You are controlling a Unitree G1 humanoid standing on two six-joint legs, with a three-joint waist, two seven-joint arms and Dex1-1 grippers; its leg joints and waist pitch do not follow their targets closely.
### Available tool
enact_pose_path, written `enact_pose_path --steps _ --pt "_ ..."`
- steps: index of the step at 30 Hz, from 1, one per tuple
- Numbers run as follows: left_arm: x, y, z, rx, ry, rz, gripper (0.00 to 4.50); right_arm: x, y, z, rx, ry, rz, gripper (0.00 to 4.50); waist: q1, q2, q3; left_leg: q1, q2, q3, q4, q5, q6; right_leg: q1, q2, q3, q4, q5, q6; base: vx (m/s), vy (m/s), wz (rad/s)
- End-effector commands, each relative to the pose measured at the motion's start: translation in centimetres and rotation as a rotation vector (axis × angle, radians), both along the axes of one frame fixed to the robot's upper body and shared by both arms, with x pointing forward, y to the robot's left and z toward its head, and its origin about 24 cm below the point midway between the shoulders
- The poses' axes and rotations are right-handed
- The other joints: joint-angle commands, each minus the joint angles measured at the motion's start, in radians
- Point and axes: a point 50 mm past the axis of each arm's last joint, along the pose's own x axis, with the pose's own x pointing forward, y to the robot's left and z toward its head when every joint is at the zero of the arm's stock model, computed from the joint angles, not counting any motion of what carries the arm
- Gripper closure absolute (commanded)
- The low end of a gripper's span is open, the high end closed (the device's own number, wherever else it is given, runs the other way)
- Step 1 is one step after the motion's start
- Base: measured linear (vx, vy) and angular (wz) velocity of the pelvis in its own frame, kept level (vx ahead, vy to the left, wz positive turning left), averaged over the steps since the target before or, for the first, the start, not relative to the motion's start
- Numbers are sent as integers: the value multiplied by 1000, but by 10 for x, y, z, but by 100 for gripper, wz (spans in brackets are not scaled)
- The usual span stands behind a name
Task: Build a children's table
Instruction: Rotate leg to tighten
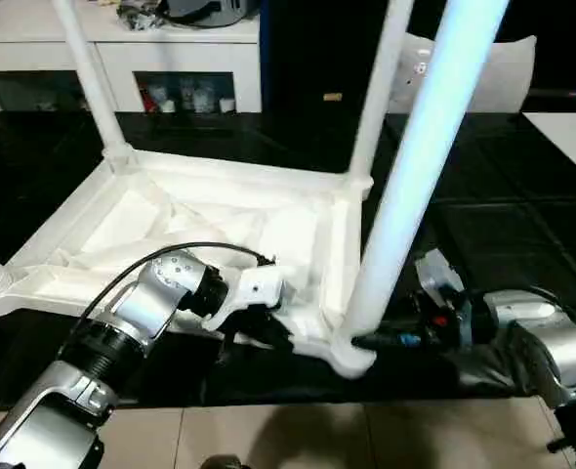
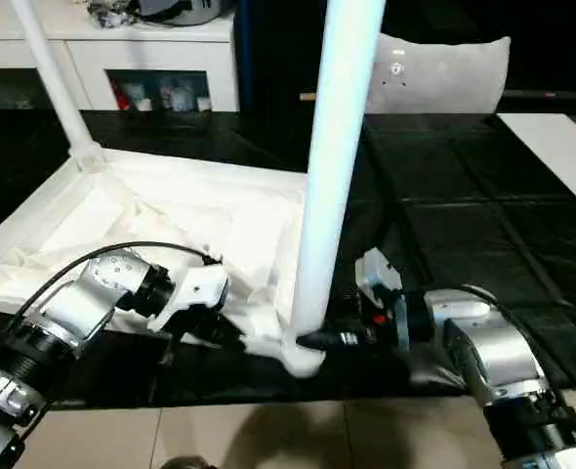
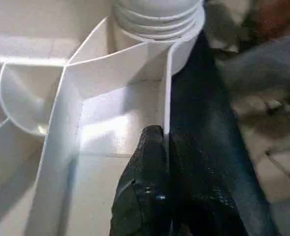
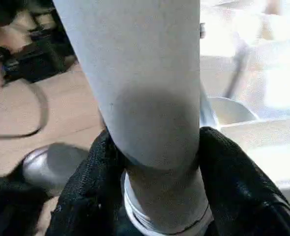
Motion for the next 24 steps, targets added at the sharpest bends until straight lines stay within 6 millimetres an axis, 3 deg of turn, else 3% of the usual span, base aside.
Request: enact_pose_path --steps 1,3,4,5,7,9,11,13,14,16,17,18,20,21,22,24 --pt "5 -24 10 -72 -66 85 450 10 19 -1 12 -42 -118 256 -10 -12 -59 7 58 -25 -71 -149 32 52 -94 68 -116 -494 67 0 0 0" --pt "7 -33 12 -106 -65 161 450 18 25 -3 27 -47 -221 256 -35 -14 -58 2 55 -29 -70 -159 15 56 -95 59 -122 -510 82 0 0 0" --pt "7 -35 13 -116 -64 179 450 19 27 -3 31 -46 -248 256 -40 -17 -58 -1 53 -29 -69 -161 18 61 -96 56 -123 -514 92 0 0 0" --pt "10 -44 14 -134 -69 243 450 26 34 -7 13 -59 -347 256 -46 -14 -62 1 53 -30 -69 -156 27 60 -96 60 -123 -497 93 0 0 0" --pt "11 -50 15 -143 -72 281 450 30 38 -8 7 -63 -407 257 -62 -14 -65 -6 61 -35 -72 -124 32 61 -97 67 -111 -430 62 0 0 0" --pt "16 -61 18 -168 -81 352 450 39 44 -11 5 -57 -532 257 -74 -16 -65 -8 57 -32 -70 -96 48 60 -99 73 -104 -393 33 0 0 0" --pt "25 -80 22 -213 -126 495 450 54 53 -15 17 -34 -767 257 -77 -14 -70 -12 57 -30 -69 -50 59 61 -97 77 -96 -345 9 0 0 0" --pt "28 -84 24 -229 -142 538 450 58 54 -16 14 -31 -819 257 -75 -13 -74 -11 60 -32 -68 -24 59 62 -98 79 -87 -299 -13 0 0 0" --pt "30 -89 27 -245 -174 584 450 62 55 -15 9 -55 -890 257 -73 -8 -76 -12 67 -34 -67 6 73 59 -99 86 -76 -233 -34 0 0 0" --pt "31 -92 30 -252 -192 613 450 65 56 -13 4 -85 -928 257 -72 -9 -86 -17 69 -35 -60 67 94 62 -102 92 -52 -113 -67 0 0 0" --pt "31 -92 30 -252 -192 613 450 65 56 -13 4 -85 -928 203 -71 -11 -88 -17 68 -35 -57 91 107 61 -101 94 -44 -67 -80 0 0 0" --pt "31 -92 30 -246 -195 613 450 66 56 -11 14 -102 -948 189 -70 -14 -87 -23 63 -32 -53 117 135 57 -100 96 -37 -12 -100 0 0 0" --pt "32 -89 29 -228 -206 608 450 66 55 -8 40 -114 -968 178 -66 -11 -80 -24 59 -26 -54 88 154 57 -102 94 -46 -51 -102 0 0 0" --pt "32 -88 29 -218 -212 608 450 67 55 -7 51 -115 -977 178 -65 -11 -80 -23 59 -26 -56 69 152 60 -101 92 -52 -91 -91 0 0 0" --pt "32 -86 28 -210 -214 610 450 66 54 -6 65 -117 -981 151 -64 -9 -77 -22 62 -27 -58 59 148 58 -98 91 -55 -121 -79 0 0 0" --pt "33 -81 27 -201 -219 616 450 65 50 -3 87 -131 -983 146 -64 -8 -77 -21 66 -28 -58 51 143 58 -99 91 -56 -134 -72 0 0 0"
